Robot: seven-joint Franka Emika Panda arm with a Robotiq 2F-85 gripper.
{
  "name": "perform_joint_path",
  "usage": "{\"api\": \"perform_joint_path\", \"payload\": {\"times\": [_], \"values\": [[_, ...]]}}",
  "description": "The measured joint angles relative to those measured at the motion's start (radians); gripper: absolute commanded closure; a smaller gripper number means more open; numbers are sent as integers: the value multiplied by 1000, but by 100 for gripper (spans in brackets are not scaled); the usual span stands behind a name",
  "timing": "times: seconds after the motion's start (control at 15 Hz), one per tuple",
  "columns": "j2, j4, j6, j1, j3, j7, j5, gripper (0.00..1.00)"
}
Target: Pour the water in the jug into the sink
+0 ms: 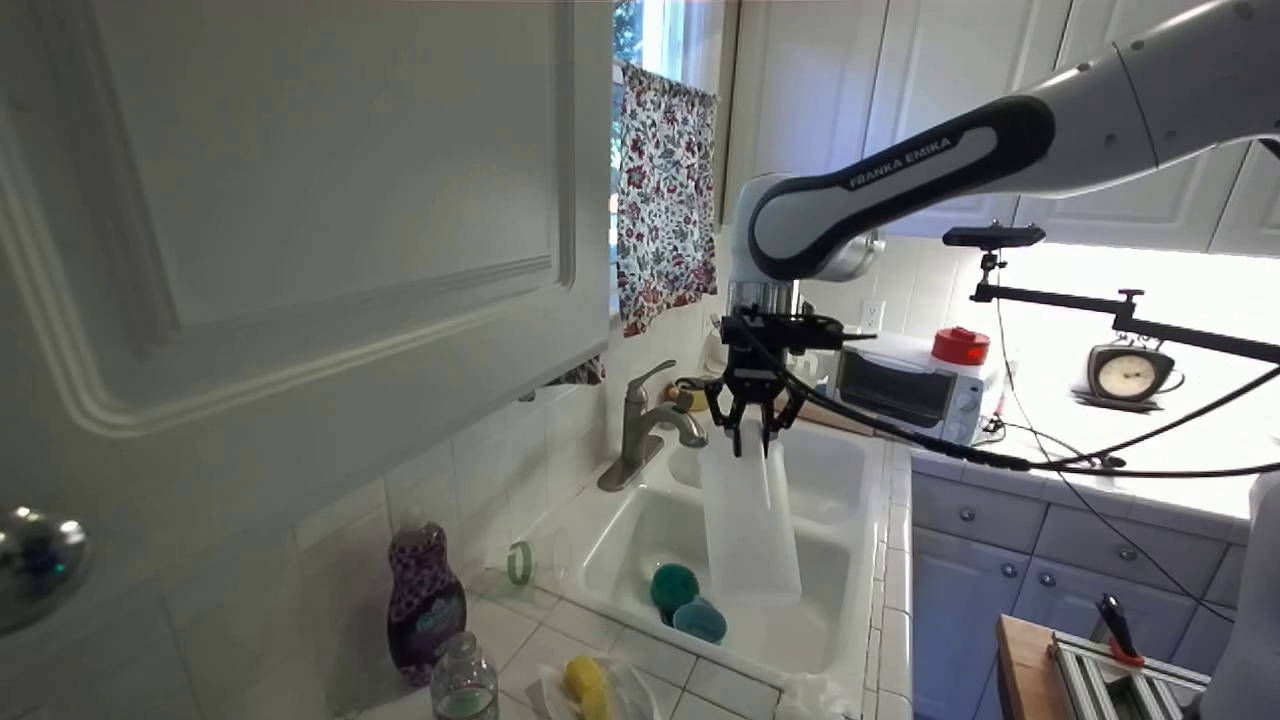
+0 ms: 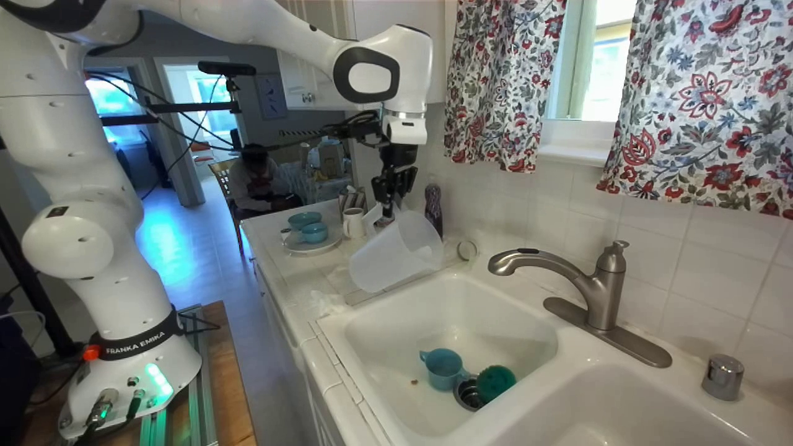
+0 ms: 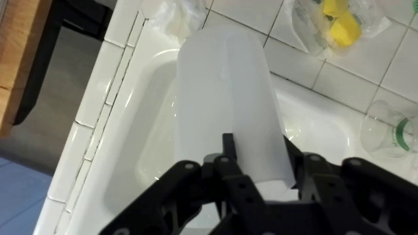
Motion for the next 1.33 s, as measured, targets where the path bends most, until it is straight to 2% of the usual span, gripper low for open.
{"api": "perform_joint_path", "payload": {"times": [0.73,1.07,1.27,1.33], "values": [[-292,-493,520,7,173,19,-286,91],[-392,-690,768,0,263,11,-323,91],[-398,-706,904,-13,315,-31,-324,91],[-393,-705,944,-16,326,-48,-323,66]]}}
